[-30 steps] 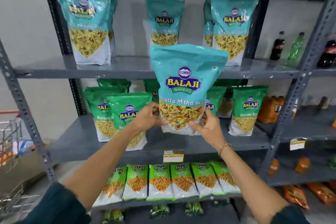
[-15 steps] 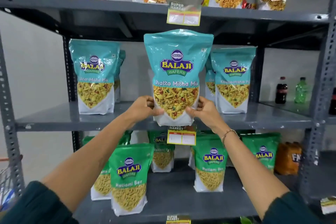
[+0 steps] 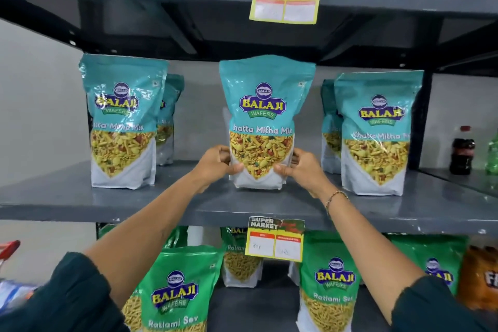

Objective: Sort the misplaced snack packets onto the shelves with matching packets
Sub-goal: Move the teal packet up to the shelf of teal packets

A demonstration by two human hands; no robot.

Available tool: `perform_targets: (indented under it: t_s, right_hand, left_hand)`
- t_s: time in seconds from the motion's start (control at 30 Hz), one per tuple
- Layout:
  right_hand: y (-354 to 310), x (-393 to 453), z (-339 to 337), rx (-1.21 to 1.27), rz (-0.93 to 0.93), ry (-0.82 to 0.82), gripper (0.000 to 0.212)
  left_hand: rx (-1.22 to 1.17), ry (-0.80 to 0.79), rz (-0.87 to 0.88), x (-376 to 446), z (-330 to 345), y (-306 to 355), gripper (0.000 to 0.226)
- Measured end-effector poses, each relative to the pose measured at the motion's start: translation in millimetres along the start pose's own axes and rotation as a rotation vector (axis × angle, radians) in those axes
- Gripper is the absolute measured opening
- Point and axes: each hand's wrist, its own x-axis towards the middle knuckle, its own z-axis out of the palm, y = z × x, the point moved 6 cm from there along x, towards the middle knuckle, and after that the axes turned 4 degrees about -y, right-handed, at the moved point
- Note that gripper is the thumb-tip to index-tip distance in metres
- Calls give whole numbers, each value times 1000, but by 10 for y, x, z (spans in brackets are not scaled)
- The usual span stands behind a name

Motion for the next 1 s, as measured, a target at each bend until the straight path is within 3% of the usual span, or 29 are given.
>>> perform_targets:
  t_s: [0.13,0.4,0.57,1.0]
  right_hand:
    - [95,79,26,-7,37,-61,39]
    - [114,81,123,-16,77,-137,48]
    - [61,17,153,-10,70,-151,41]
    - [31,-105,221,-21,139,-170,42]
  left_hand:
    - [-2,-9,-13,103,28,-140,56]
    - [30,1,-12,93,-5,-177,57]
    - [42,-1,-26,60,-11,-184,48]
    - [183,-46,-38,-124,41,-115,61]
